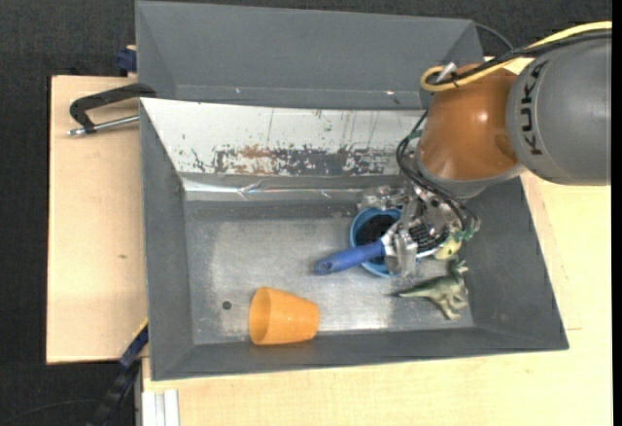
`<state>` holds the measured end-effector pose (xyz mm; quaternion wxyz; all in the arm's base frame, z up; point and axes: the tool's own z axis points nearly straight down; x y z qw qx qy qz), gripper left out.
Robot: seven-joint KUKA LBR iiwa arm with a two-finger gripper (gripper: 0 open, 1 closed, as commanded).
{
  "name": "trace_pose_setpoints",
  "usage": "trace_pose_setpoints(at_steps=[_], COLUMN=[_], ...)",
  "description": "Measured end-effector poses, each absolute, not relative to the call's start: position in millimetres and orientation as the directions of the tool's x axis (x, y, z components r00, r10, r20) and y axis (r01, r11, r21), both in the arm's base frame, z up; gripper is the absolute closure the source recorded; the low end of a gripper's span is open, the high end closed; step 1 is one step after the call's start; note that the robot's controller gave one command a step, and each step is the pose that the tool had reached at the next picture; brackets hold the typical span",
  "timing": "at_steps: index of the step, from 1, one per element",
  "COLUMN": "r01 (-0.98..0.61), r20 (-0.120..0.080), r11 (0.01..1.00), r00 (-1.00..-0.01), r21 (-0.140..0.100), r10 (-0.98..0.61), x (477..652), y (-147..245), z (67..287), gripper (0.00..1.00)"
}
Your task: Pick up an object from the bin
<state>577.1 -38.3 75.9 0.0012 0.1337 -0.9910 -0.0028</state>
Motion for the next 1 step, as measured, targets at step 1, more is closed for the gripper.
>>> trace_pose_setpoints(at_steps=[1], r01=[-0.268], r20=[-0.012], r11=[0.963], r00=[-0.963], r21=[-0.005], r10=[-0.268], x=[544.8], y=[-65.6], z=[241.9], gripper=[1.0])
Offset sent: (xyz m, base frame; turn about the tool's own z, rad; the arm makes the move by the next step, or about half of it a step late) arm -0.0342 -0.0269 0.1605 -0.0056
